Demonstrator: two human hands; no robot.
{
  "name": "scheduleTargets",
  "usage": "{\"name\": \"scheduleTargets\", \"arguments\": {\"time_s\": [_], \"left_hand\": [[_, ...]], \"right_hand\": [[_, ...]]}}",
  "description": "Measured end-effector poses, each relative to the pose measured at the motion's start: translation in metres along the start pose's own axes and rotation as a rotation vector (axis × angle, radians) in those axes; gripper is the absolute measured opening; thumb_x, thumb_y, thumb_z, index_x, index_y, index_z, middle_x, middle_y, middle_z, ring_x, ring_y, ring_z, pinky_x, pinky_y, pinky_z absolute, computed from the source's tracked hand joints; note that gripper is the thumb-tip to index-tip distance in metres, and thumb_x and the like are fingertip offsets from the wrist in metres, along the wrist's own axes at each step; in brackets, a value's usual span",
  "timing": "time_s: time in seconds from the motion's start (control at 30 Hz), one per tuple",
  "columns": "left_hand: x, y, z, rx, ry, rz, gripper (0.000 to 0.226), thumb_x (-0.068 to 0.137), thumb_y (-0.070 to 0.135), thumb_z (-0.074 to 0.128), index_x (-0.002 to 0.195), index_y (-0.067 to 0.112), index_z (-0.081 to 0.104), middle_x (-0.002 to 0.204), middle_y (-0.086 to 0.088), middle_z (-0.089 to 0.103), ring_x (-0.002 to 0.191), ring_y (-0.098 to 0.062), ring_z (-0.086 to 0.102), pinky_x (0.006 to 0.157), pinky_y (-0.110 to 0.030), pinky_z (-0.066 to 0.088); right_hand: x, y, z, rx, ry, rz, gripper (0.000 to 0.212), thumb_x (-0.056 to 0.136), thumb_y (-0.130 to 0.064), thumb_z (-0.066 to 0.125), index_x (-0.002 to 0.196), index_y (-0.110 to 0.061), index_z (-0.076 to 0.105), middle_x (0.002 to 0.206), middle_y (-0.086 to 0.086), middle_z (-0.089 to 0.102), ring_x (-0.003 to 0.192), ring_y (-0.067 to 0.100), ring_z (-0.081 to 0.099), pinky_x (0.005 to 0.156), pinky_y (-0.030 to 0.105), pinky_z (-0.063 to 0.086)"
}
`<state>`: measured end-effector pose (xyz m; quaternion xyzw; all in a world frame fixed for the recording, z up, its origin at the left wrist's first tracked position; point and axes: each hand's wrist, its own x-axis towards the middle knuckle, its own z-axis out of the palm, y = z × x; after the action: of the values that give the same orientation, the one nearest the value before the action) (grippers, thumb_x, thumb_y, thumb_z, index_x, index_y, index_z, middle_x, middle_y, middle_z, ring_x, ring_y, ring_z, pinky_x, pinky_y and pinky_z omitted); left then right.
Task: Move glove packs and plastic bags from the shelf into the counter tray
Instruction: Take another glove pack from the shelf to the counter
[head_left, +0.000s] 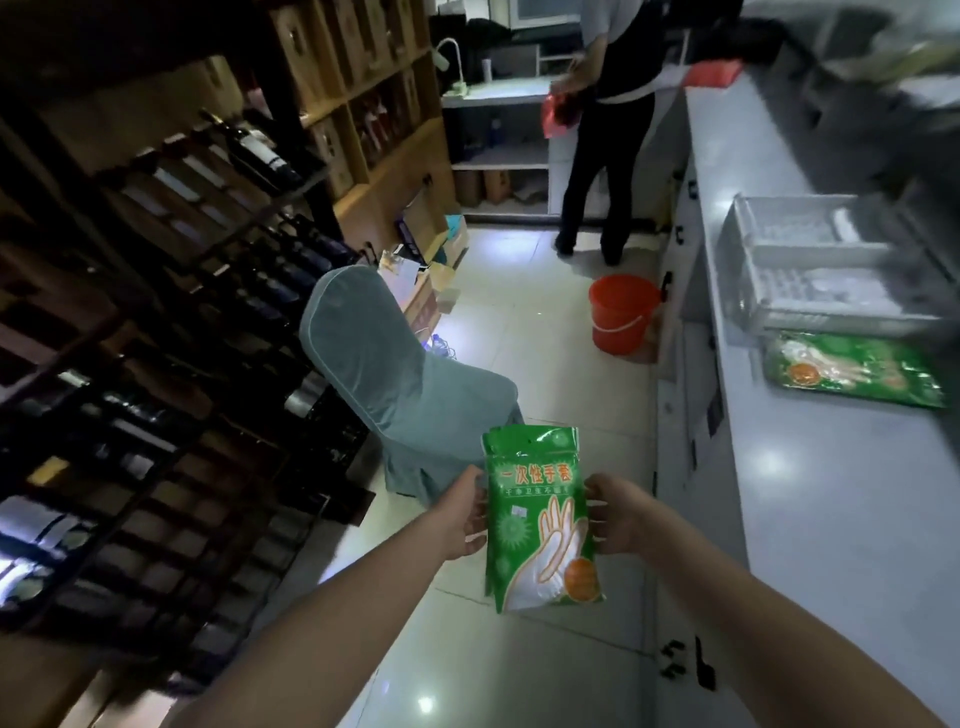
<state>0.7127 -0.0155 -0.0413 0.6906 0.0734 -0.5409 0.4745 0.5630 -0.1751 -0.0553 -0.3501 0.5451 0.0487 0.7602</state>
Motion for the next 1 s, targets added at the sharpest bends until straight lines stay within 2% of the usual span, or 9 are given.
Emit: {"name": "scheduleTargets", "arguments": {"time_s": [0.13,0.27,0.33,0.43,0.5,0.6,0.7,0.87,1.0], "left_hand": [[0.028,0.046,0.032,0.088,-0.085,0.006,0.035,0.091,0.049,0.05,0.09,0.018,0.065,0.089,-0.004,0.065,0.085,-0.018,0.057,0.07,-0.028,0.044],[0.08,0.089,0.064,0.185,-0.126,-0.009,0.046,0.082,0.058,0.051,0.095,0.017,0.067,0.088,-0.005,0.068,0.086,-0.021,0.058,0.071,-0.03,0.044],[0.096,0.113,0.086,0.239,-0.192,-0.027,0.043,0.084,0.056,0.052,0.091,0.016,0.065,0.092,-0.007,0.068,0.089,-0.023,0.059,0.072,-0.032,0.045],[0.116,0.148,0.12,0.317,-0.28,-0.032,0.044,0.091,0.05,0.051,0.1,0.009,0.063,0.101,-0.012,0.065,0.092,-0.025,0.058,0.071,-0.033,0.047],[0.126,0.17,0.143,0.373,-0.343,-0.05,0.044,0.091,0.049,0.051,0.102,0.008,0.062,0.102,-0.013,0.063,0.091,-0.025,0.056,0.071,-0.032,0.048],[0.14,0.199,0.177,0.452,-0.441,-0.059,0.04,0.091,0.047,0.051,0.094,0.009,0.063,0.097,-0.011,0.061,0.088,-0.023,0.055,0.07,-0.03,0.049],[0.156,0.22,0.215,0.552,-0.529,-0.071,0.039,0.091,0.048,0.049,0.092,0.011,0.062,0.088,-0.008,0.06,0.08,-0.02,0.055,0.067,-0.027,0.049],[0.167,0.234,0.289,0.766,-0.67,-0.061,0.038,0.091,0.05,0.047,0.086,0.015,0.06,0.075,-0.002,0.058,0.07,-0.016,0.051,0.066,-0.026,0.045],[0.176,0.23,0.355,0.885,-0.776,-0.055,0.044,0.091,0.052,0.047,0.097,0.01,0.058,0.084,-0.005,0.06,0.074,-0.018,0.052,0.074,-0.031,0.047]], "right_hand": [[0.016,-0.035,-0.023,0.039,0.041,-0.056,0.025,0.092,-0.027,0.045,0.098,-0.008,0.06,0.101,0.016,0.063,0.094,0.031,0.058,0.093,0.044,0.048],[0.03,-0.066,-0.051,0.154,0.104,-0.072,0.027,0.092,-0.028,0.048,0.103,-0.007,0.061,0.102,0.017,0.063,0.093,0.031,0.059,0.084,0.043,0.051],[0.034,-0.08,-0.064,0.204,0.136,-0.08,0.025,0.093,-0.027,0.051,0.102,-0.006,0.061,0.101,0.016,0.063,0.093,0.031,0.059,0.083,0.043,0.051],[0.039,-0.101,-0.085,0.246,0.213,-0.089,0.026,0.092,-0.022,0.056,0.108,-0.002,0.061,0.104,0.017,0.061,0.093,0.031,0.058,0.09,0.044,0.051],[0.04,-0.111,-0.097,0.269,0.264,-0.101,0.034,0.089,-0.02,0.062,0.116,0.0,0.06,0.108,0.018,0.061,0.093,0.031,0.059,0.084,0.042,0.053],[0.036,-0.123,-0.112,0.363,0.344,-0.124,0.025,0.089,-0.015,0.062,0.109,0.0,0.058,0.103,0.019,0.062,0.089,0.032,0.06,0.077,0.039,0.052],[0.034,-0.132,-0.126,0.45,0.426,-0.131,0.009,0.092,-0.012,0.055,0.097,-0.005,0.056,0.08,0.013,0.062,0.075,0.027,0.057,0.071,0.035,0.05],[0.022,-0.136,-0.159,0.607,0.588,-0.152,0.009,0.093,-0.007,0.054,0.099,-0.002,0.06,0.094,0.017,0.066,0.087,0.032,0.063,0.074,0.042,0.054],[0.014,-0.131,-0.199,0.713,0.684,-0.161,0.008,0.093,-0.007,0.056,0.099,-0.002,0.061,0.094,0.018,0.069,0.088,0.032,0.064,0.075,0.041,0.055]]}}
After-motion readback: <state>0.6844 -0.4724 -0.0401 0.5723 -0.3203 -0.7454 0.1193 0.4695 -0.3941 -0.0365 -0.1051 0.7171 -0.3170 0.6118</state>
